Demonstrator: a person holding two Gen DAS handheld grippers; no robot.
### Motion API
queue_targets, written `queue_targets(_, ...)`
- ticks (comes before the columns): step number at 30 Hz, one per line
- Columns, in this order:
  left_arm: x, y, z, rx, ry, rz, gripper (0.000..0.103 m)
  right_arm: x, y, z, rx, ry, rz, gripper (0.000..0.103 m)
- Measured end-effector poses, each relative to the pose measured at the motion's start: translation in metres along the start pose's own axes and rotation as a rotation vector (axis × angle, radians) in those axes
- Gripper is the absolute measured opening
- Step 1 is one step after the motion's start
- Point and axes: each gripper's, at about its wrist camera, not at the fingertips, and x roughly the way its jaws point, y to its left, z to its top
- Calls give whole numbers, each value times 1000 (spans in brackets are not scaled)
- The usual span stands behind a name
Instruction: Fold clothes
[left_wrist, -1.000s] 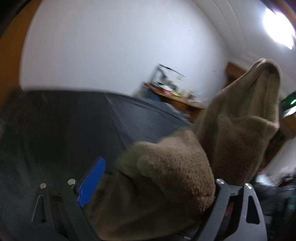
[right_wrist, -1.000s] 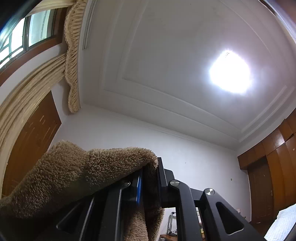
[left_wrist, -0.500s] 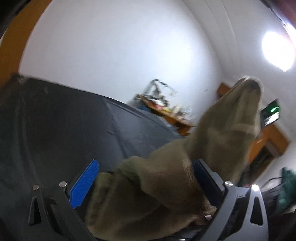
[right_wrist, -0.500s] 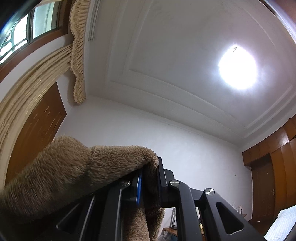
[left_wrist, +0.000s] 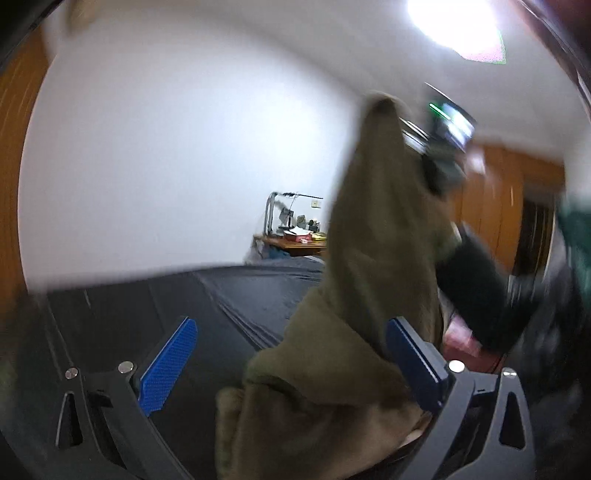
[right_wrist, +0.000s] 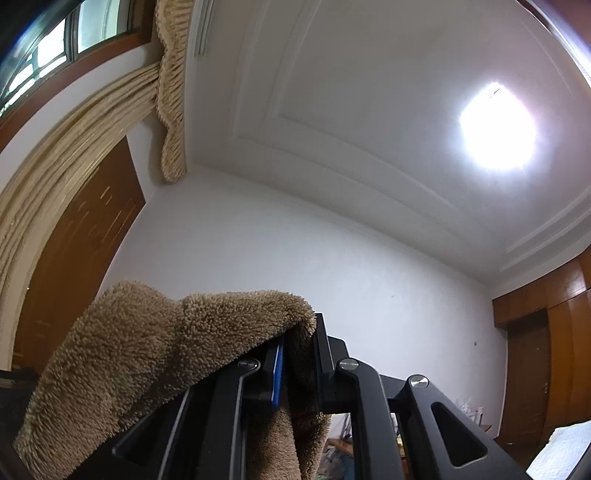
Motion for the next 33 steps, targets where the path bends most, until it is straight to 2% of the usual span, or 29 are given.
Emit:
queue_targets(6,8,-58,-6,285,31,-31,103,18,19,4,-39,24,40,14)
queue_targets(11,6,-82,-8,369,58,-47,103,30,29,4,-51,57,49,14)
queue_targets(15,47,-99,-15,498,80,-23,100,41,31,2,-45,91,54,14)
queue_targets(18,56,-109,-12,567,122,-22,84,45,28,4,-29,97,51,14)
queue_targets(20,70,-113,-12,601,172,-40,54,46,26,7,-27,96,45,13)
queue_targets(21,79,-114,-14,617,211,-41,45,47,24,8,-28,96,41,14)
queue_targets(22,87,-116,-15,632,250,-42,30,48,22,9,-29,96,37,14)
queue_targets(23,96,-116,-15,641,279,-19,24,48,19,9,-28,96,33,13)
queue_targets(24,105,-116,-15,650,308,5,24,48,15,8,-24,97,26,14)
queue_targets(27,107,-106,-10,593,321,70,24,47,0,2,1,106,-1,14)
queue_targets(33,102,-67,26,341,293,232,12,54,-33,-16,89,172,-40,13)
